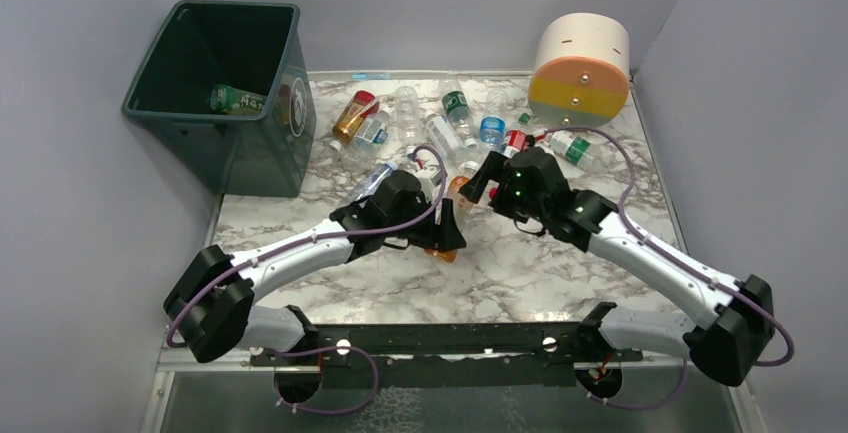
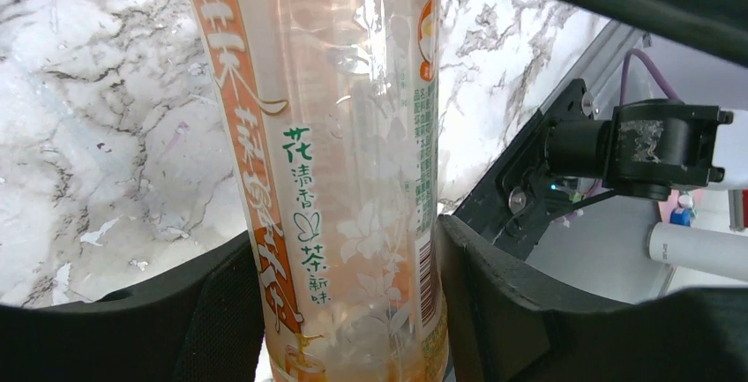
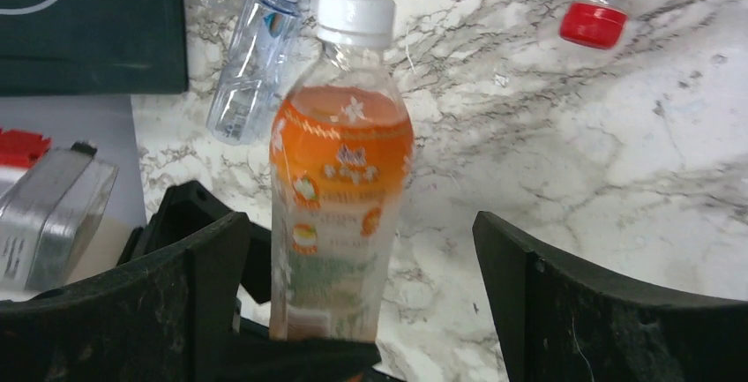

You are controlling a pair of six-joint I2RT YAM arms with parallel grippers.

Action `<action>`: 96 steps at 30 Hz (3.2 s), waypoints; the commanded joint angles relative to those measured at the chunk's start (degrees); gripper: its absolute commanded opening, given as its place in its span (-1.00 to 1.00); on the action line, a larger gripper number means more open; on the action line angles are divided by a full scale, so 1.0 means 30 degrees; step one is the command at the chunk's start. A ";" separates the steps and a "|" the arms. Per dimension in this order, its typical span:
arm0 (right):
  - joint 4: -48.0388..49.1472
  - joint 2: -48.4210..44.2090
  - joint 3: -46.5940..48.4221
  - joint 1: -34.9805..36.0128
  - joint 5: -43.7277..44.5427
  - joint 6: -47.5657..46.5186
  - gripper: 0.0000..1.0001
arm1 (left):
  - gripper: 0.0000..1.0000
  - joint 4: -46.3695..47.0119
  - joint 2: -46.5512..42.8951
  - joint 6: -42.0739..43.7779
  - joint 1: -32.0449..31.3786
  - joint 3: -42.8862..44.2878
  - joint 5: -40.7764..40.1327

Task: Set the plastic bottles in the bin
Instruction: Place the plastic bottle in the trash bin.

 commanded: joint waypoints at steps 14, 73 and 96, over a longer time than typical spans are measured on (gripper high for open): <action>-0.6268 -0.8564 0.1020 0.0084 0.1923 -0.0533 0.99 | 0.10 -0.3678 0.0611 0.2235 0.0596 0.6337 -0.2280; -0.5376 -1.1957 -0.3351 0.0084 -0.5642 -0.0620 0.99 | 0.11 -1.1260 0.3987 0.5101 2.1971 2.3991 0.2186; -0.5403 -1.1350 -0.2509 0.0084 -0.6297 -0.0592 0.99 | 0.98 -1.0639 0.5135 0.5252 2.3000 2.2492 0.0376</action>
